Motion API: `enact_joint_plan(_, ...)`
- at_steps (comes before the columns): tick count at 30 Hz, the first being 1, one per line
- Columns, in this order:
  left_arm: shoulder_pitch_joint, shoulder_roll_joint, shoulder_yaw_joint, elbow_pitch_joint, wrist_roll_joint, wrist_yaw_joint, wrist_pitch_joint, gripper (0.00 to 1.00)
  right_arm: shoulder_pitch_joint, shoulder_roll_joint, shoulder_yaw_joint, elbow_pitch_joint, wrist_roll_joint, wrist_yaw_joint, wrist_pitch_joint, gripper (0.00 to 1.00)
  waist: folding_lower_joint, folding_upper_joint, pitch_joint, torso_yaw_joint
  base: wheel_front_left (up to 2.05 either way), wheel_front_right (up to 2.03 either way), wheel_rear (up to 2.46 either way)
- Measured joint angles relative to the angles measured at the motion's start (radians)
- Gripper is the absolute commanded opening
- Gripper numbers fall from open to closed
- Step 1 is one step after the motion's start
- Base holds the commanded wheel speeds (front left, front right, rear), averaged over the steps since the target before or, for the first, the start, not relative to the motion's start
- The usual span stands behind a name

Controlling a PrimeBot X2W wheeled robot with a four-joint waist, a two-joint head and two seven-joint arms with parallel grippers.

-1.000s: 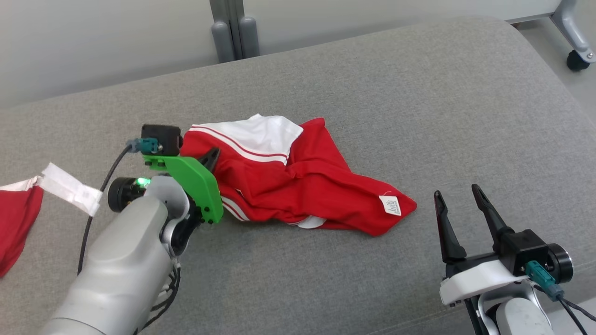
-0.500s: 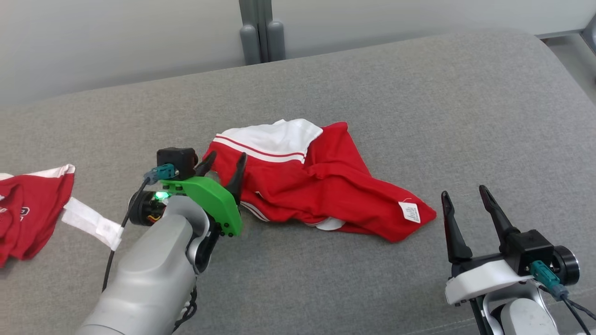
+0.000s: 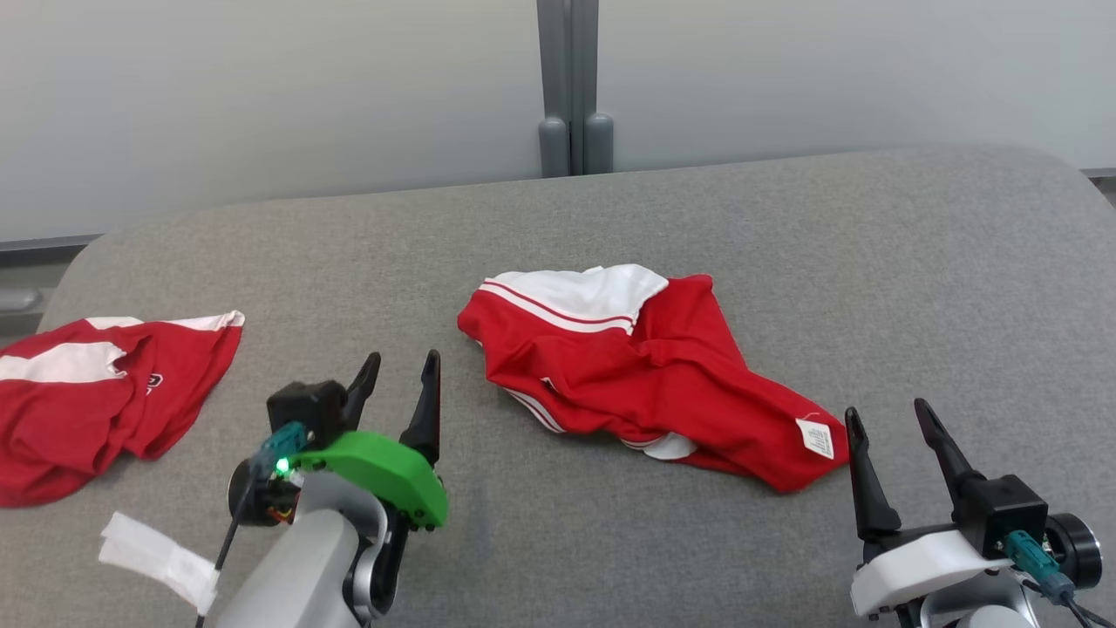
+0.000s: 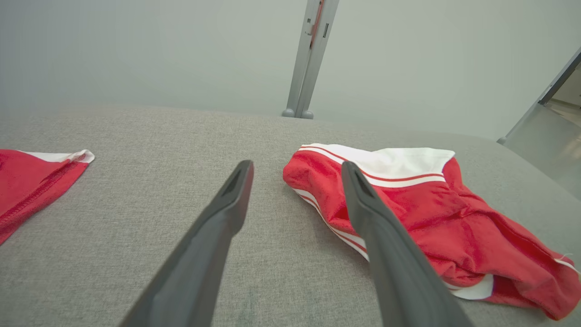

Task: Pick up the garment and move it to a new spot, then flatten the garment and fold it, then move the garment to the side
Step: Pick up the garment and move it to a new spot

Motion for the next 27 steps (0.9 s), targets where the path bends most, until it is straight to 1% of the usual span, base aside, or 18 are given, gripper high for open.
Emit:
enact_joint_plan(4, 0.147, 0.01, 0.078, -0.138, 0.102, 0.052, 0.0, 1.0, 0.035, 0.0, -0.002, -0.004, 0.019, 0.0, 0.0, 1.0, 0.0, 0.0, -0.02, 0.024, 0.0, 0.0, 0.0)
enact_joint_plan(10, 0.332, 0.001, 0.167, -0.287, 0.212, 0.08, 0.0, 1.0, 0.063, 0.0, 0.009, -0.006, 0.045, 0.0, 0.0, 1.0, 0.0, 0.0, -0.041, 0.05, 0.0, 0.0, 0.0)
enact_joint_plan(13, 0.394, -0.016, 0.199, -0.325, 0.25, 0.079, -0.001, 1.0, 0.064, -0.001, 0.021, -0.006, 0.055, 0.0, 0.0, 1.0, 0.0, 0.0, -0.05, 0.052, 0.0, 0.0, 0.0)
enact_joint_plan(16, 0.441, -0.034, 0.219, -0.33, 0.268, 0.071, -0.001, 1.0, 0.061, 0.0, 0.035, -0.003, 0.061, 0.0, 0.0, 1.0, 0.0, 0.0, -0.057, 0.046, 0.0, 0.0, 0.0)
enact_joint_plan(22, 0.449, -0.056, 0.244, -0.32, 0.298, 0.051, -0.001, 1.0, 0.052, 0.0, 0.047, 0.004, 0.061, 0.0, 0.0, 1.0, 0.0001, 0.0, -0.066, 0.044, 0.0, 0.0, 0.0)
enact_joint_plan(27, 0.449, -0.062, 0.265, -0.309, 0.32, 0.04, -0.001, 1.0, 0.051, 0.0, 0.048, 0.008, 0.061, 0.0, 0.0, 1.0, 0.0, 0.0, -0.066, 0.044, 0.0, 0.0, 0.0)
